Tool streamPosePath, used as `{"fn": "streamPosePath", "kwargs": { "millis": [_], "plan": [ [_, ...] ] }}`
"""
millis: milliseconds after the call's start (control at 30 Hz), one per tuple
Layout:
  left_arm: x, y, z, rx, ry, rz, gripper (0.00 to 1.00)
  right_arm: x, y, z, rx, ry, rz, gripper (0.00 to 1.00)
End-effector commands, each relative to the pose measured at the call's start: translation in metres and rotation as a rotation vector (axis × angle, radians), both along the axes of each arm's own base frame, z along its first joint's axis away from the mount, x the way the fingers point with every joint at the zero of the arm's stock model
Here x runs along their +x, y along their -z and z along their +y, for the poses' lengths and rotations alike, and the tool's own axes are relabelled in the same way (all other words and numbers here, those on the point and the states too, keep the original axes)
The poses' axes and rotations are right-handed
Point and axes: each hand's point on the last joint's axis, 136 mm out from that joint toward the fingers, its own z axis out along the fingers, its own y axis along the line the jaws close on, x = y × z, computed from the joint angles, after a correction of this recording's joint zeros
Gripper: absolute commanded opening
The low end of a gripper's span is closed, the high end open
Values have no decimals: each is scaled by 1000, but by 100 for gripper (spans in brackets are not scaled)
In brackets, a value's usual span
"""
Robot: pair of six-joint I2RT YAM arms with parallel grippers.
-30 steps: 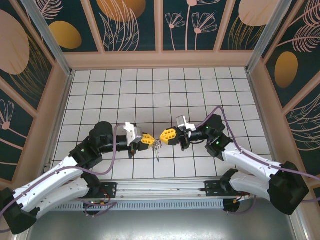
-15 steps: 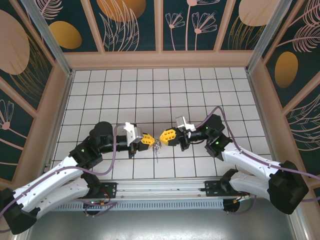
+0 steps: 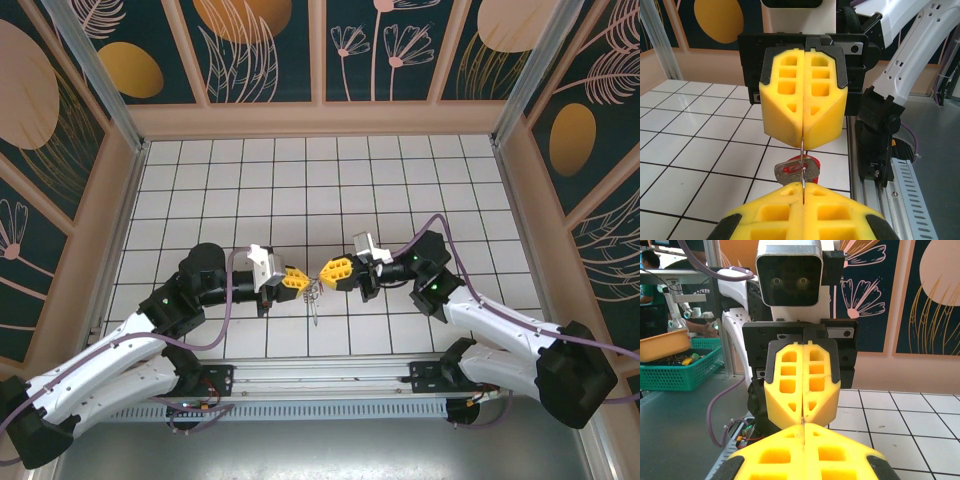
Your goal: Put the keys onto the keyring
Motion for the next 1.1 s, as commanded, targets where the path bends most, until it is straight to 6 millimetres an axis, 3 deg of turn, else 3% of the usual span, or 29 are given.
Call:
{"fn": "streamPosePath", "kwargs": {
  "millis": [0,1067],
  "plan": [
    [-5,-28,-1,-61,27,-69,0,-3,-6,-2,30,1,-18,0],
    [-6,-31,1,-83,26,-74,0,-6,4,4,0,-69,-9,0]
  ]
}}
